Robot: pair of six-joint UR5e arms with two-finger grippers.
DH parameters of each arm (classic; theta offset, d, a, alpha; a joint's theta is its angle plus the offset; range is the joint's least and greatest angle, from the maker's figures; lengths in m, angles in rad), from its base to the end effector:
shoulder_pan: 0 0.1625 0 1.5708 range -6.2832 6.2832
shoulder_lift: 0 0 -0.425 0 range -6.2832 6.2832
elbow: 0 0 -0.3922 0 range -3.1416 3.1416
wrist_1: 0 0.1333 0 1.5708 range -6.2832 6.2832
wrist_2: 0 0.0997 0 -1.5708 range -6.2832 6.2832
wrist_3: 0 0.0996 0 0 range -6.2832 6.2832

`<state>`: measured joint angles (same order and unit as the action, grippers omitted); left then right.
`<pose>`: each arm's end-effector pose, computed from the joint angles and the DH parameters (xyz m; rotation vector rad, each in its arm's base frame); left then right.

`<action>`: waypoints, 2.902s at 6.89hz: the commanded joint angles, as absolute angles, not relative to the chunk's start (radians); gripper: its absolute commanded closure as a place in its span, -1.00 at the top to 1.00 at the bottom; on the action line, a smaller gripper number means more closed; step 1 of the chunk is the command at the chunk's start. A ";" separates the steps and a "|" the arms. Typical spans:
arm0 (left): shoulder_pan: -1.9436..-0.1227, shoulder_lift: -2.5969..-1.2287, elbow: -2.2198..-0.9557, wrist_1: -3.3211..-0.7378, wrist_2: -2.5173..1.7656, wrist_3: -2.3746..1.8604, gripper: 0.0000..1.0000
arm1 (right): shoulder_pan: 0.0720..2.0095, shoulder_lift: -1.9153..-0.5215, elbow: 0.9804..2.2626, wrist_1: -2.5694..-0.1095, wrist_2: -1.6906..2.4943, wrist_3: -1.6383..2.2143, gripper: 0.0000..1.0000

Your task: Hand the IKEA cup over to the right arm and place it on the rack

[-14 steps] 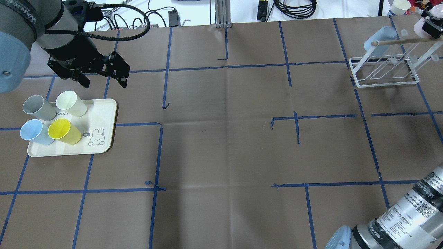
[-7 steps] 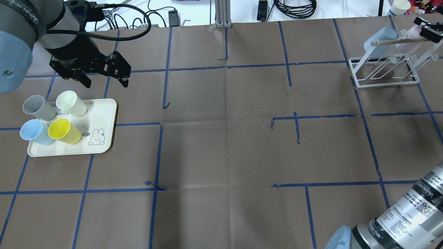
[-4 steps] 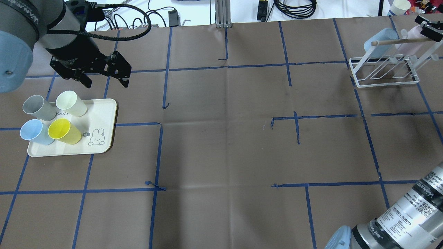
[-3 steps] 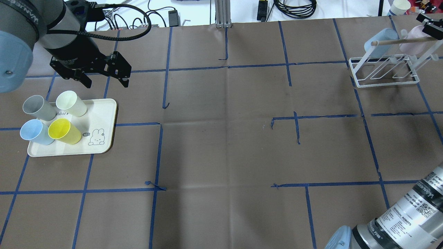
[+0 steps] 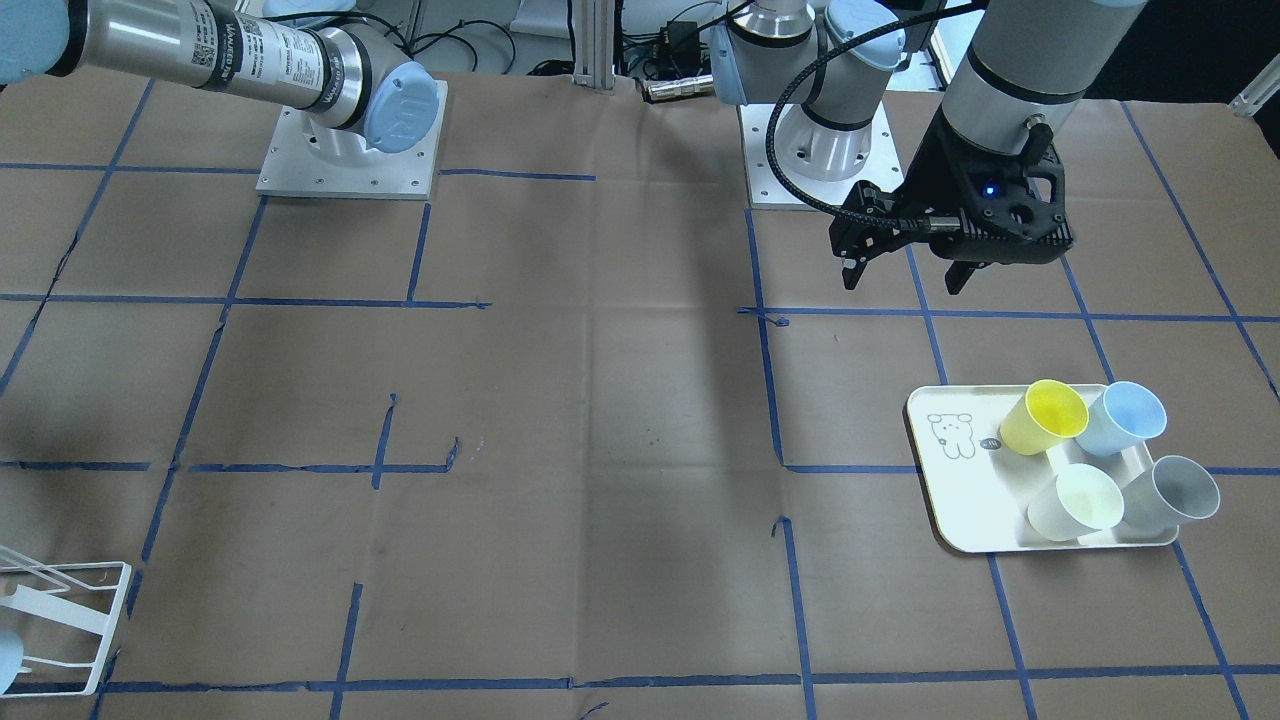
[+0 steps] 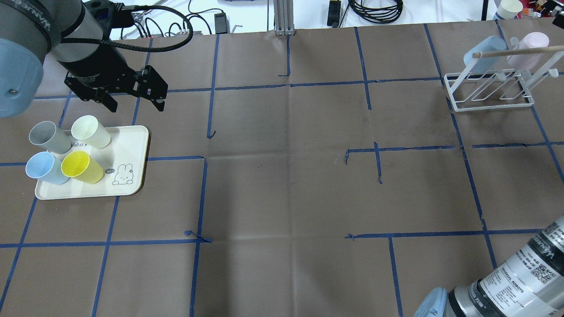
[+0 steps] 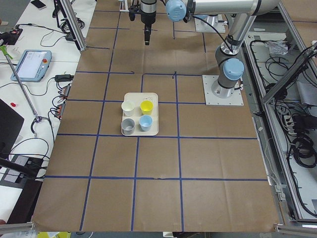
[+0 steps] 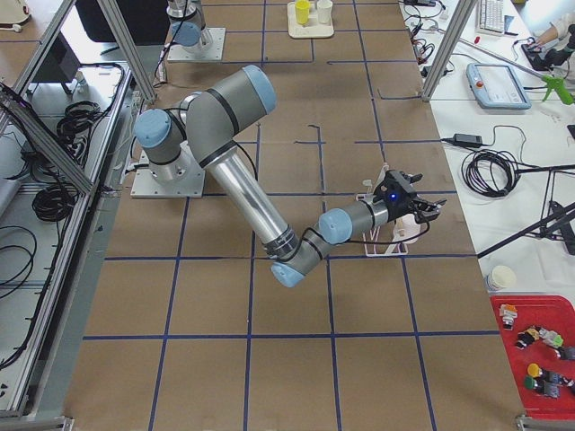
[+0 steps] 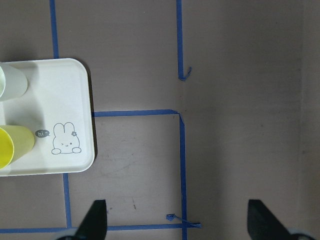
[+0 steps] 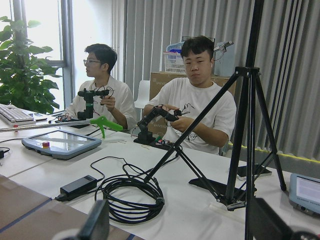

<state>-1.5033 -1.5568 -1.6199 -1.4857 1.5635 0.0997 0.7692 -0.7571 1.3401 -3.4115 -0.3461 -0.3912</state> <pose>-0.1006 -0.4985 0.4792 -0.0508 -3.1371 0.0791 -0.3444 -0.6494 0.3229 -0.5751 2.1014 -1.9330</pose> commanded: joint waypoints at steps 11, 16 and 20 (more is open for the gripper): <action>-1.503 -1.559 -1.618 -1.485 1.563 0.100 0.99 | 1.262 -1.460 1.523 -1.569 -1.301 -0.566 1.00; -1.503 -1.557 -1.618 -1.485 1.562 0.100 0.99 | 1.532 -1.601 1.537 -1.474 -1.423 -0.147 1.00; -1.503 -1.559 -1.618 -1.485 1.565 0.100 0.99 | 1.615 -1.597 1.548 -1.470 -1.565 -0.084 1.00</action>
